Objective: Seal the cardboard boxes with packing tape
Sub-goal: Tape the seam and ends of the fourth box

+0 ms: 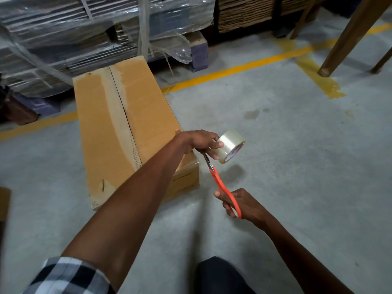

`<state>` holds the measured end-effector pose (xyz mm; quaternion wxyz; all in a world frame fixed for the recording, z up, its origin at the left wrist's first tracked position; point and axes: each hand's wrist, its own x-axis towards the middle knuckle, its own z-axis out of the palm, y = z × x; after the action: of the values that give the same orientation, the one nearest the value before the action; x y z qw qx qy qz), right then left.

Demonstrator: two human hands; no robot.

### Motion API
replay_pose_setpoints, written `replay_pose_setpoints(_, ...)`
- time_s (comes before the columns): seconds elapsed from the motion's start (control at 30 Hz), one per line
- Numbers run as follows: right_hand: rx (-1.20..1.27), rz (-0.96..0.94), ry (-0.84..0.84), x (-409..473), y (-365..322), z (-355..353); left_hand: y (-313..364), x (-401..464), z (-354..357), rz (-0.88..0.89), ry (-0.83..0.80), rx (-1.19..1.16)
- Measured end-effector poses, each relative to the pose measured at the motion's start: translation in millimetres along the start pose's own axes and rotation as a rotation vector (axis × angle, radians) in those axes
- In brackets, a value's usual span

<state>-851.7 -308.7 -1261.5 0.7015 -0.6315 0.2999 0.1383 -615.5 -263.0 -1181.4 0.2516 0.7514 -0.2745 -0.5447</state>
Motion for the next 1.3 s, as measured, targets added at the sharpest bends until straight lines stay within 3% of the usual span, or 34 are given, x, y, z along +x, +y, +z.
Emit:
replay_pose_setpoints(0.13, -0.29, 0.131, 0.012, 7, 23, 0, 2, -8, 3, 0.016, 0.087, -0.011)
replay_pose_setpoints(0.3, -0.789, 0.385, 0.262, 38, 82, -3, 0, -13, -3, 0.133, 0.224, -0.137)
replay_pose_setpoints(0.4, -0.893, 0.363, 0.334, 40, 83, 2, 1, -25, -10, 0.21, 0.296, -0.251)
replay_pose_setpoints(0.57, -1.09, 0.12, 0.524, 50, 41, 23, -23, -49, -27, 0.249, 0.502, -0.35)
replay_pose_setpoints(0.7, -1.204, 0.207, 0.345, 53, 48, 33, -49, -70, -35, 0.268, 0.563, -0.421)
replay_pose_setpoints(0.77, -1.168, 0.263, 0.278, 51, 52, 27, -57, -80, -37, 0.289, 0.564, -0.426)
replay_pose_setpoints(0.83, -1.015, 0.176, 0.397, 48, 38, 26, -61, -91, -35, 0.298, 0.585, -0.441)
replay_pose_setpoints(0.93, -0.448, -0.382, 0.745, 34, -9, 48, -67, -101, -30, 0.336, 0.647, -0.472)
replay_pose_setpoints(1.0, -0.288, -0.669, 0.749, 21, -40, 79, -72, -104, -27, 0.357, 0.715, -0.488)
replay_pose_setpoints(1.03, -0.318, -0.697, 0.68, 22, -46, 94, -75, -106, -26, 0.377, 0.757, -0.499)
replay_pose_setpoints(1.1, -0.396, -0.581, 0.509, 33, -47, 119, -86, -112, -28, 0.412, 0.86, -0.473)
replay_pose_setpoints(1.23, -0.209, -0.513, 0.553, 50, -46, 130, -131, -132, -28, 0.29, 1.114, -0.268)
replay_pose_setpoints(1.3, -0.073, -0.348, 0.503, 57, -49, 121, -158, -140, -27, 0.127, 1.251, -0.177)
